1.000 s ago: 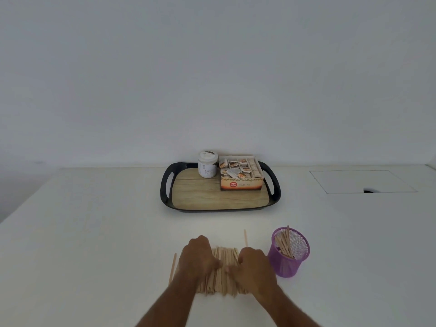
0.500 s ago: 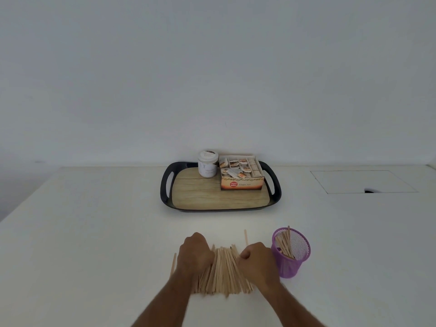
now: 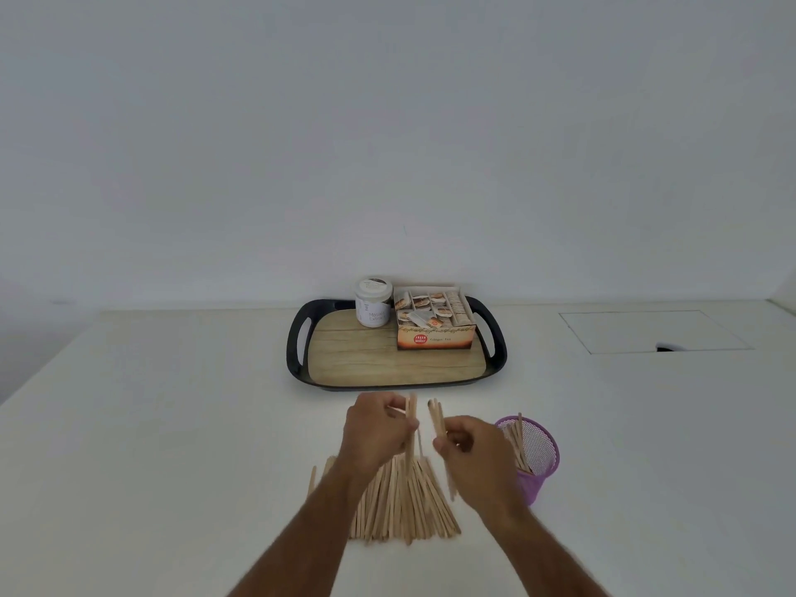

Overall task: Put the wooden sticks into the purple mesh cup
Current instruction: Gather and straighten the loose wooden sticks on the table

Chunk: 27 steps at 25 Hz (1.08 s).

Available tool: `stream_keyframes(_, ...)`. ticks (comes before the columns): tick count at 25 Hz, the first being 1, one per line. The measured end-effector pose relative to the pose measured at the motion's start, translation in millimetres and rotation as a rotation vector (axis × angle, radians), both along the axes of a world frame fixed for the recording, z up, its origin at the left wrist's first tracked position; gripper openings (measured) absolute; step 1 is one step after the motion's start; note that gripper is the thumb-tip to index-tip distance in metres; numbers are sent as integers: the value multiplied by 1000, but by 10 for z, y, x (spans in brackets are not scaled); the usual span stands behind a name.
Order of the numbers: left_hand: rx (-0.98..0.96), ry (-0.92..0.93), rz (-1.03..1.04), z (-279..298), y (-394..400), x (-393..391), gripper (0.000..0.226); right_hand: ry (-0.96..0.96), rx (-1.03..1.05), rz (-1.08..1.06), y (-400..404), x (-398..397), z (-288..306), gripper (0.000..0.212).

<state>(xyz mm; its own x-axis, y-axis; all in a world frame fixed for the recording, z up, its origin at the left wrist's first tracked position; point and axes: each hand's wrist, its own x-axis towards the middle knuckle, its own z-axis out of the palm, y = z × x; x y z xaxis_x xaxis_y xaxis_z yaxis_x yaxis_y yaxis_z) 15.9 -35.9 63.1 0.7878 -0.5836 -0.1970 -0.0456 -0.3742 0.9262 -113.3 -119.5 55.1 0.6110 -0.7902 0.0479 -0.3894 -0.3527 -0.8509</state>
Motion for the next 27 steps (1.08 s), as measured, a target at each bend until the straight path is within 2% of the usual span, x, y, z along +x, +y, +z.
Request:
stream_keyframes(5, -219, 82, -66, 271, -243, -273, 14, -181, 97, -155, -342, -295, 352, 17)
stream_keyframes(7, -269, 84, -89, 315, -354, -379, 14, -201, 50, -213, -487, -432, 432, 16)
stream_keyframes(10, -309, -7, -123, 316, -526, -518, 16, -161, -99, -257, -630, -607, 473, 20)
stream_keyframes(15, -205, -215, -211, 168, -715, -718, 13, -55, -179, -260, -720, -760, 283, 12)
stream_keyframes(20, -98, -267, -324, 55, -682, -728, 19, 45, -148, -230, -746, -808, 143, 19)
stream_keyframes(24, -175, -104, -248, 73, -533, -562, 30, 53, -276, -225, -715, -784, 153, 26)
stream_keyframes(27, -238, 8, -174, 73, -367, -394, 26, -12, -340, -217, -558, -693, 214, 25)
